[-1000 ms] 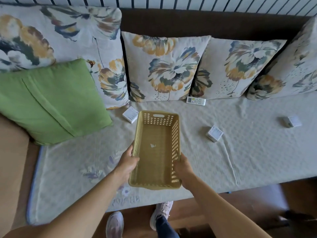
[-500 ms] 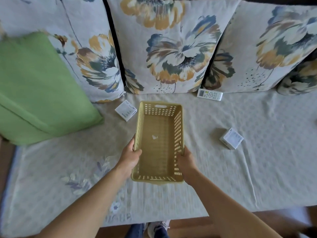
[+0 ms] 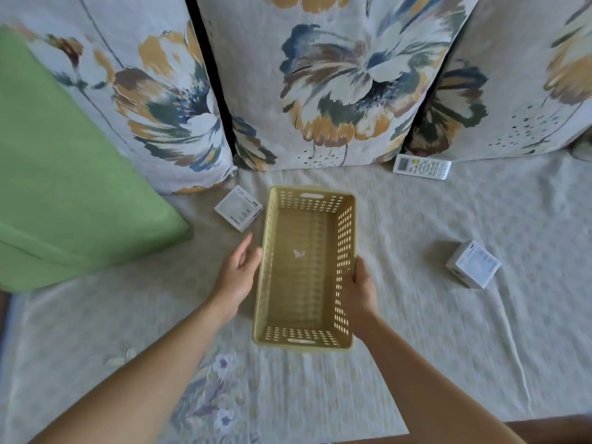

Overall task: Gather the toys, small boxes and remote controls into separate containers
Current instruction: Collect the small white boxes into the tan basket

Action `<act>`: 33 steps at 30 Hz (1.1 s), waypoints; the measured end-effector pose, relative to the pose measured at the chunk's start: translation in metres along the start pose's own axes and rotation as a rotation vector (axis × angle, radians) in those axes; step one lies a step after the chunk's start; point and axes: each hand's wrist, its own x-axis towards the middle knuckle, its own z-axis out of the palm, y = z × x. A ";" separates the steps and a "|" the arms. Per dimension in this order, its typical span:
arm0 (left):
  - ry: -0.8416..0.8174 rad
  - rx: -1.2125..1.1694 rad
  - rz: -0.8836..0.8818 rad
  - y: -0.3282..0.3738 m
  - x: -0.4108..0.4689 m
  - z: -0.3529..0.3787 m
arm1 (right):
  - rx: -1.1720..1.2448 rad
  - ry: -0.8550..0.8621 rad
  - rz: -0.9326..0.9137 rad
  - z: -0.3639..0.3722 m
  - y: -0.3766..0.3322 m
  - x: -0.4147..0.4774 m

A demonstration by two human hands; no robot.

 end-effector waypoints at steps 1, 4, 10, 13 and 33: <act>0.048 0.080 0.047 0.006 0.012 -0.004 | -0.010 -0.003 -0.006 0.002 -0.003 0.003; 0.155 0.427 0.154 0.014 0.052 -0.014 | -0.050 -0.002 -0.028 0.006 -0.006 0.011; 0.149 0.896 0.220 0.011 0.115 -0.013 | -0.062 0.014 -0.068 0.007 0.000 0.012; 0.241 0.966 0.242 0.008 0.127 -0.008 | -0.062 0.019 -0.070 0.008 0.002 0.015; -0.106 1.551 0.768 0.036 0.068 0.072 | -0.030 -0.040 -0.081 0.001 -0.008 0.009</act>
